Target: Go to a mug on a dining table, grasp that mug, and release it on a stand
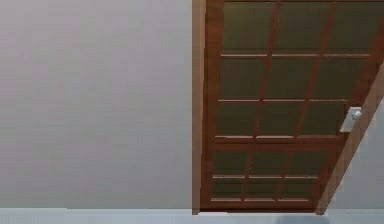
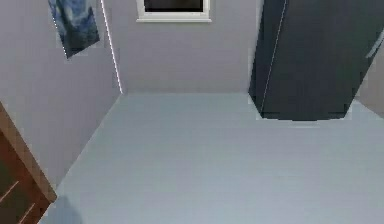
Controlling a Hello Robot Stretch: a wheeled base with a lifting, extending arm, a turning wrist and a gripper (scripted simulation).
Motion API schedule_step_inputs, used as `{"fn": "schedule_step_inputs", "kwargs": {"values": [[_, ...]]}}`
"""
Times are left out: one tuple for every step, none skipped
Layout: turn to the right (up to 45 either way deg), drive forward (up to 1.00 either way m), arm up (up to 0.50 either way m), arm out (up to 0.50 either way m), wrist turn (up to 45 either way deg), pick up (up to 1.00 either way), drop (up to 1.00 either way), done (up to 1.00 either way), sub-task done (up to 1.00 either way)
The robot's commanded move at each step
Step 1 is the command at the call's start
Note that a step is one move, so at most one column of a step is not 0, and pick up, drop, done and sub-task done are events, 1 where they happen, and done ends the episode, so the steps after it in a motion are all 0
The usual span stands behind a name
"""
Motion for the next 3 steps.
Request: {"fn": "schedule_step_inputs", "kwargs": {"values": [[0.0, 0.15, 0.00, 0.00, 0.0, 0.00, 0.00, 0.00, 0.00], [-45.0, 0.00, 0.00, 0.00, 0.0, 0.00, 0.00, 0.00, 0.00], [-42.0, 0.00, 0.00, 0.00, 0.0, 0.00, 0.00, 0.00, 0.00]]}}
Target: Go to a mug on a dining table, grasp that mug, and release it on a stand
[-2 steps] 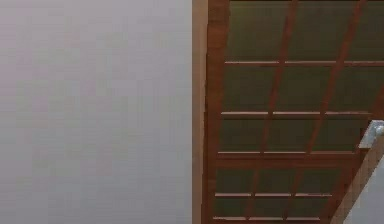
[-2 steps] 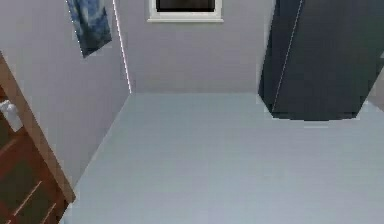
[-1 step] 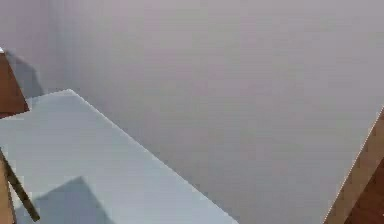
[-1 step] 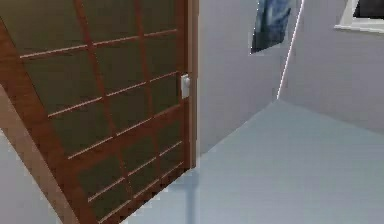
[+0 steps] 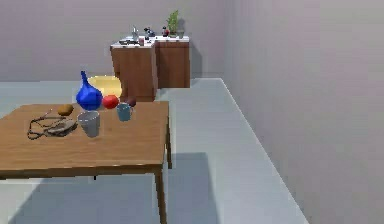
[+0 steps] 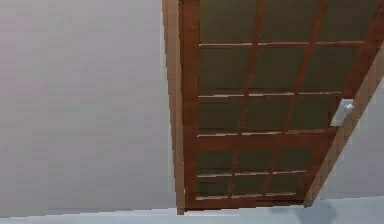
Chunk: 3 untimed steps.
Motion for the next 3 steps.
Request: {"fn": "schedule_step_inputs", "kwargs": {"values": [[0.0, 0.40, 0.00, 0.00, 0.0, 0.00, 0.00, 0.00, 0.00], [-45.0, 0.00, 0.00, 0.00, 0.0, 0.00, 0.00, 0.00, 0.00], [-45.0, 0.00, 0.00, 0.00, 0.0, 0.00, 0.00, 0.00, 0.00]]}}
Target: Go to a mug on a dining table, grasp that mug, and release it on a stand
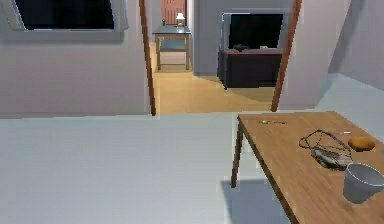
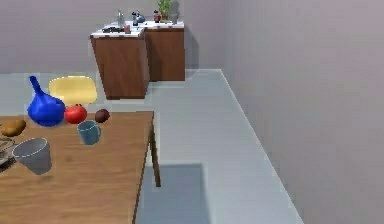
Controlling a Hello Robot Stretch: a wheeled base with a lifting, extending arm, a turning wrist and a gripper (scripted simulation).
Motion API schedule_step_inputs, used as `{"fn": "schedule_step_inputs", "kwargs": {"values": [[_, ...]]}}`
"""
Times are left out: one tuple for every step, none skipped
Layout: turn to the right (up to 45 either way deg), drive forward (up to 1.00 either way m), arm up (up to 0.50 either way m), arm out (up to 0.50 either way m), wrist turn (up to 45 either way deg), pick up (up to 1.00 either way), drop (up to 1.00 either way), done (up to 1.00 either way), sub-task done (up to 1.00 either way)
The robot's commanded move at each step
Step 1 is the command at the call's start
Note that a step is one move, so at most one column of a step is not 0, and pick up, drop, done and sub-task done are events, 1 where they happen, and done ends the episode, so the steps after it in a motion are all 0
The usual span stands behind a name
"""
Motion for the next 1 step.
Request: {"fn": "schedule_step_inputs", "kwargs": {"values": [[-27.0, 0.00, 0.00, 0.00, 0.0, 0.00, 0.00, 0.00, 0.00]]}}
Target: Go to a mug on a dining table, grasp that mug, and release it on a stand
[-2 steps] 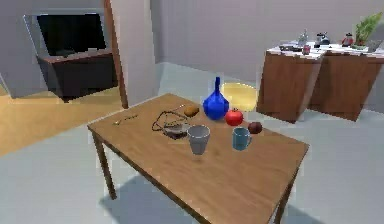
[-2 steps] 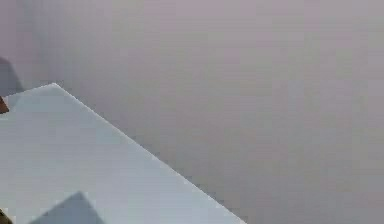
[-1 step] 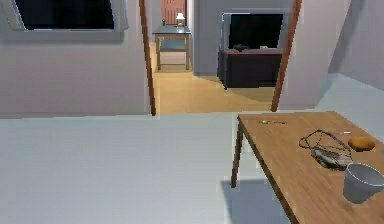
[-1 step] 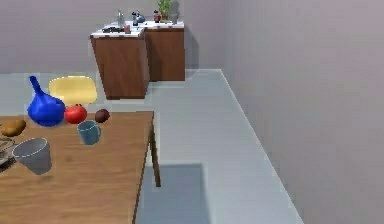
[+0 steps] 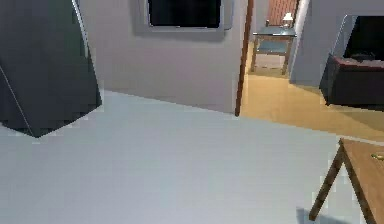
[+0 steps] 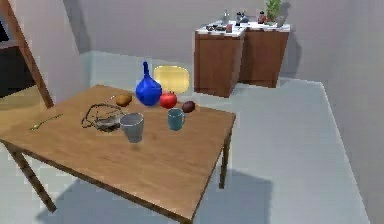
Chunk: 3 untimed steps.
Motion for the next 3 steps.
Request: {"fn": "schedule_step_inputs", "kwargs": {"values": [[45.0, 0.00, 0.00, 0.00, 0.0, 0.00, 0.00, 0.00, 0.00], [45.0, 0.00, 0.00, 0.00, 0.0, 0.00, 0.00, 0.00, 0.00], [42.0, 0.00, 0.00, 0.00, 0.0, 0.00, 0.00, 0.00, 0.00]]}}
